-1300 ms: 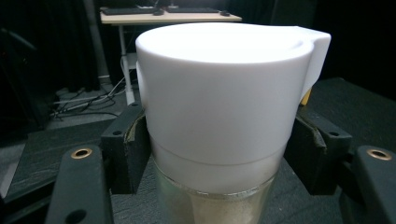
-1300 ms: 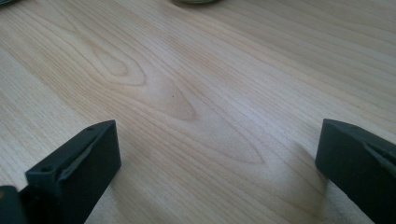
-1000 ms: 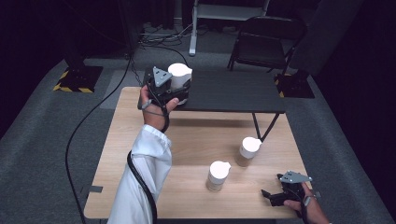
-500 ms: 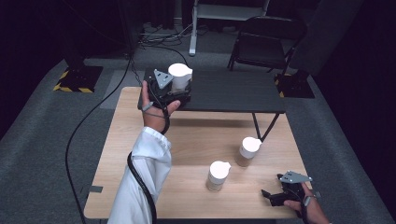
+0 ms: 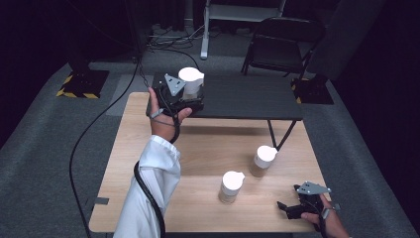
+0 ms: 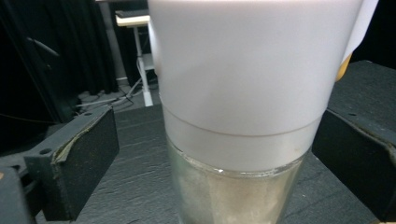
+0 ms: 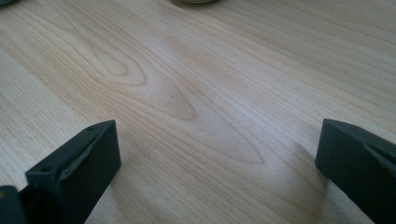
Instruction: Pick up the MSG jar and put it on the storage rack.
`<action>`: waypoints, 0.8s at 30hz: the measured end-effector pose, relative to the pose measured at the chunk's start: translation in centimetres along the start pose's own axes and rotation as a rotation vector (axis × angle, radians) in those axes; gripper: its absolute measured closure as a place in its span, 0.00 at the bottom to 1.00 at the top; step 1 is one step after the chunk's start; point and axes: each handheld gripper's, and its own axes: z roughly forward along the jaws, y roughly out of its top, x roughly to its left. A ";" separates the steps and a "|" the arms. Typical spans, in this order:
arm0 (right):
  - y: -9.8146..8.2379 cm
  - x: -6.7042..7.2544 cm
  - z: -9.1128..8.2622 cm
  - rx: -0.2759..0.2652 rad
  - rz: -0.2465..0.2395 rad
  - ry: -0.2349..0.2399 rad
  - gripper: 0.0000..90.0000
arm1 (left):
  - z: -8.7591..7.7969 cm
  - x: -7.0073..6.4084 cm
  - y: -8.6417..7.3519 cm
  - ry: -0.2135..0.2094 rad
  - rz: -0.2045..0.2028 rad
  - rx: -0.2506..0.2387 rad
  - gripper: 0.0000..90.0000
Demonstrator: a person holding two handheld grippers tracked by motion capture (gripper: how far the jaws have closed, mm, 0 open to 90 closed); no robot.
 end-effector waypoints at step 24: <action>0.0 0.0 0.0 0.000 0.000 0.000 0.00 | -2.3 -1.4 0.0 0.056 0.100 -0.036 0.01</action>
